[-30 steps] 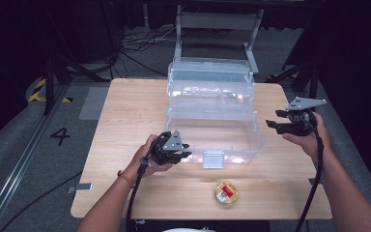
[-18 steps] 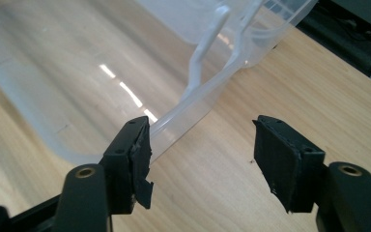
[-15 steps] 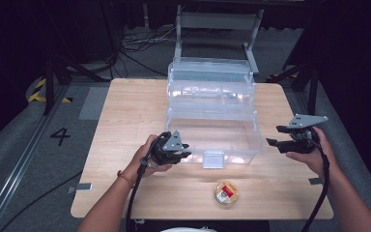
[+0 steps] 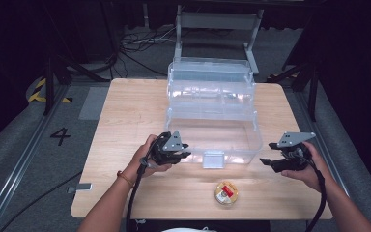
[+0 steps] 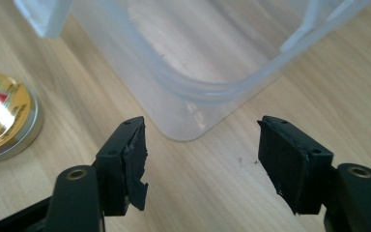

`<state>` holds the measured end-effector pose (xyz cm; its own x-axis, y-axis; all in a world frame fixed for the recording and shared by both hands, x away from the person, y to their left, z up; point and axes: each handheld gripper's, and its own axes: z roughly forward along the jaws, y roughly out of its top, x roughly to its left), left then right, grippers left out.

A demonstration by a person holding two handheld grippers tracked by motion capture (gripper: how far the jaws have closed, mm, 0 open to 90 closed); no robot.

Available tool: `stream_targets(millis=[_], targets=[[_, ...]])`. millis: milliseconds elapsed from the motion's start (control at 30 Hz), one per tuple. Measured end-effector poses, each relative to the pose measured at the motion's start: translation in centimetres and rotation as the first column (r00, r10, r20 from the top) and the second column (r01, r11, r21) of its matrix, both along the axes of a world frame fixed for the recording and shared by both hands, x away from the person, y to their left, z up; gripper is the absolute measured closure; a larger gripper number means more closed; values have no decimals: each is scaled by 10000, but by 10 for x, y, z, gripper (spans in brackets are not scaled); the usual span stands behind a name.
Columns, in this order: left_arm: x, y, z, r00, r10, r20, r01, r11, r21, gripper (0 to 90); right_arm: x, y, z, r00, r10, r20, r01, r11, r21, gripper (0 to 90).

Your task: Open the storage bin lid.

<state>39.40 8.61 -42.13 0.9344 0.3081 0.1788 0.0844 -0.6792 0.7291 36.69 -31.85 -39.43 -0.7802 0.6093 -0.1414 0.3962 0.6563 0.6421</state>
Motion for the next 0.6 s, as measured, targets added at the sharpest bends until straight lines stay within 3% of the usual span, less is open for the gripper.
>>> stream_targets(millis=[333,500,600], targets=[[-1,0,0,9999,61,86,-61,10000,10,694,-22,20,-15,9931,832,-831,-858,9959,-288,324],[-1,0,-1,9999,121,34,-121,9999,-83,686,-29,32,-23,9855,1241,-1158,-1305,9902,-492,300],[-1,0,-1,9999,140,63,-139,9999,-76,683,-32,43,-27,9763,1619,-1433,-1726,9828,-651,286]])
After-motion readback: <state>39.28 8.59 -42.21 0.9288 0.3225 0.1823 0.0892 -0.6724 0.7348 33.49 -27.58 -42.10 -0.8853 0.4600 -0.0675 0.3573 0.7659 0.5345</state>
